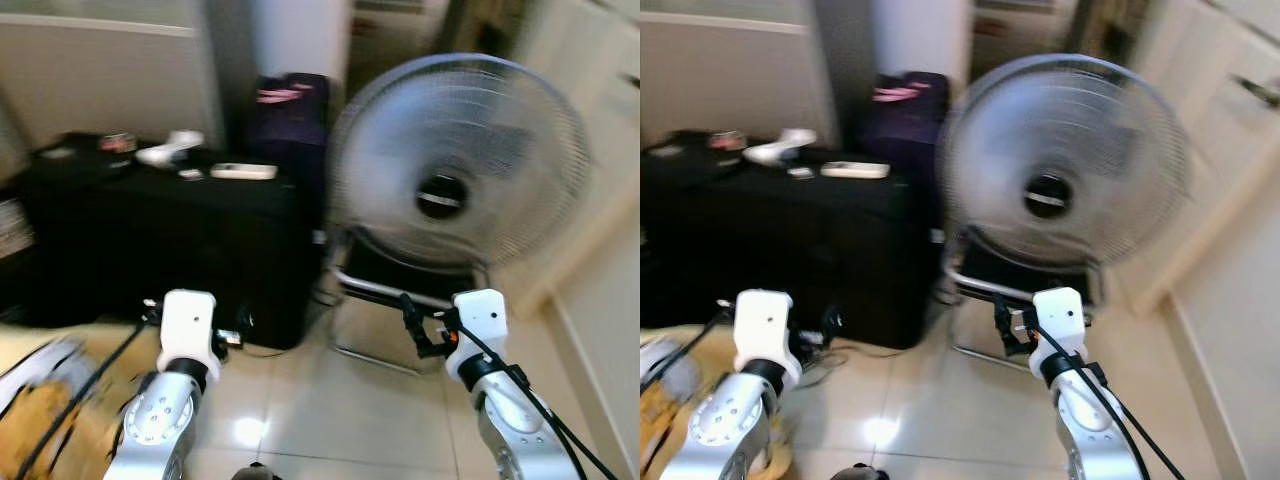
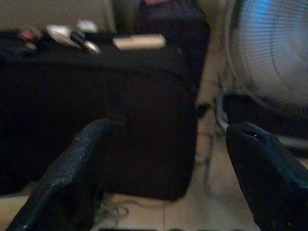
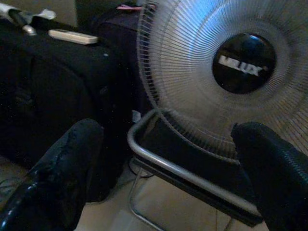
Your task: Clean up the room
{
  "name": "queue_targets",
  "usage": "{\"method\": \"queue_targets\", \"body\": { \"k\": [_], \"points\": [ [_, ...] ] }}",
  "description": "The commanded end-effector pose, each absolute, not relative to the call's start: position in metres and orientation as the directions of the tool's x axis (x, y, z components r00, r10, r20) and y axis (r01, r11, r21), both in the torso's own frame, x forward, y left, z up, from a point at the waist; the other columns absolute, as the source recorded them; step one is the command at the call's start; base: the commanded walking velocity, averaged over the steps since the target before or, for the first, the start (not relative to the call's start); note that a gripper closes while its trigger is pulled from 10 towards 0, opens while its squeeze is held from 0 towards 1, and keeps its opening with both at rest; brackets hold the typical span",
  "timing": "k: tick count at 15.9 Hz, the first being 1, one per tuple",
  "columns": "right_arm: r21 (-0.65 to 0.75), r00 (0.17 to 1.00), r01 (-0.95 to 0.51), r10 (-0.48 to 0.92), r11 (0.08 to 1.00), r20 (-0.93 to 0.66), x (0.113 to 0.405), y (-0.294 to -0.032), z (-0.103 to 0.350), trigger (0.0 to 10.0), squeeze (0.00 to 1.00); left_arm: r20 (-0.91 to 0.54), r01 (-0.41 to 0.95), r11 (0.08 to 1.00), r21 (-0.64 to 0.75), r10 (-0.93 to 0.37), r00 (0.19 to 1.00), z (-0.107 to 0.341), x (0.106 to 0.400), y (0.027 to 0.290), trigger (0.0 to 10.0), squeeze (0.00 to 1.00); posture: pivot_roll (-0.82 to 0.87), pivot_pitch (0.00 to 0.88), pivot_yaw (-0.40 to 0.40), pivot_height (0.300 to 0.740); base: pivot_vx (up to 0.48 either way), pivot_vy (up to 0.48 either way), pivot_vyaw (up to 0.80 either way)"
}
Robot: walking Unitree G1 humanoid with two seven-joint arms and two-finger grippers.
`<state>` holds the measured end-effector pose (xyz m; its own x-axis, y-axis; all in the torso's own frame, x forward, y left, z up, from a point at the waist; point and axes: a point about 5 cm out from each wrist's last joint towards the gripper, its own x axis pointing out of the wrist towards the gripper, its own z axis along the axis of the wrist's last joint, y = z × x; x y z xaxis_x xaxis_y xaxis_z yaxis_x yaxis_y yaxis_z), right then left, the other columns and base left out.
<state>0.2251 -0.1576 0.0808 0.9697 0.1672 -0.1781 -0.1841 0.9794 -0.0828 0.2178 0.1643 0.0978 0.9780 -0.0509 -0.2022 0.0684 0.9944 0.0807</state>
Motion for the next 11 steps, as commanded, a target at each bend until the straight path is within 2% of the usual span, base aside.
{"method": "queue_targets", "body": {
  "k": [1,2,3,4,5,6,7,8,9,11],
  "points": [
    [-0.079,0.973,-0.173,0.158,0.982,-0.165,0.227,-0.161,0.088,10.0,1.00,-0.176,0.055,0.994,0.092,-0.039,0.984,0.106,0.220,0.165,10.0,0.00,-0.06,0.000,-0.052,0.740,0.000,0.000,0.80],
    [-0.046,0.978,-0.128,0.119,0.991,-0.171,0.225,-0.169,0.088,10.0,1.00,-0.165,0.047,0.990,0.133,-0.025,0.986,0.111,0.223,0.166,10.0,0.00,-0.04,0.000,-0.053,0.740,0.000,0.000,0.80],
    [-0.020,0.975,-0.113,0.107,0.993,-0.192,0.221,-0.171,0.082,10.0,1.00,-0.173,0.010,0.994,0.108,0.009,0.985,0.115,0.225,0.166,10.0,0.00,-0.06,0.000,-0.019,0.740,0.000,0.000,0.80],
    [0.015,0.973,-0.124,0.125,0.992,-0.193,0.220,-0.170,0.083,10.0,1.00,-0.179,0.029,0.990,0.138,-0.004,0.984,0.114,0.220,0.162,10.0,0.00,-0.03,0.000,-0.016,0.740,0.000,0.000,0.80],
    [0.022,0.972,-0.144,0.146,0.989,-0.185,0.223,-0.168,0.086,10.0,1.00,-0.144,0.008,0.988,0.153,0.014,0.990,0.120,0.222,0.167,10.0,0.00,-0.05,0.000,-0.011,0.740,0.000,0.000,0.80],
    [0.030,0.973,-0.139,0.142,0.990,-0.184,0.222,-0.166,0.086,10.0,1.00,-0.142,-0.050,0.987,0.151,0.071,0.987,0.122,0.224,0.185,10.0,0.00,-0.03,0.000,-0.020,0.740,0.000,0.000,0.80],
    [0.064,0.968,-0.175,0.183,0.983,-0.170,0.227,-0.152,0.089,10.0,1.00,-0.158,-0.053,0.992,0.113,0.071,0.985,0.124,0.225,0.193,10.0,0.00,-0.04,0.000,0.000,0.740,0.000,0.000,0.80],
    [0.051,0.963,-0.184,0.191,0.982,-0.188,0.230,-0.152,0.084,10.0,1.00,-0.168,-0.035,0.990,0.139,0.058,0.984,0.121,0.228,0.188,10.0,0.00,-0.01,0.000,-0.017,0.740,0.000,0.000,0.80],
    [0.010,0.960,-0.173,0.171,0.985,-0.222,0.233,-0.152,0.080,10.0,1.00,-0.159,0.003,0.989,0.150,0.021,0.987,0.120,0.234,0.183,10.0,0.00,-0.04,0.000,0.002,0.740,0.000,0.000,0.80],
    [0.011,0.969,-0.153,0.152,0.988,-0.193,0.246,-0.151,0.086,10.0,1.00,-0.175,0.022,0.991,0.135,0.002,0.985,0.121,0.241,0.183,10.0,0.00,-0.05,0.000,0.019,0.740,0.000,0.000,0.80]
  ]
}}
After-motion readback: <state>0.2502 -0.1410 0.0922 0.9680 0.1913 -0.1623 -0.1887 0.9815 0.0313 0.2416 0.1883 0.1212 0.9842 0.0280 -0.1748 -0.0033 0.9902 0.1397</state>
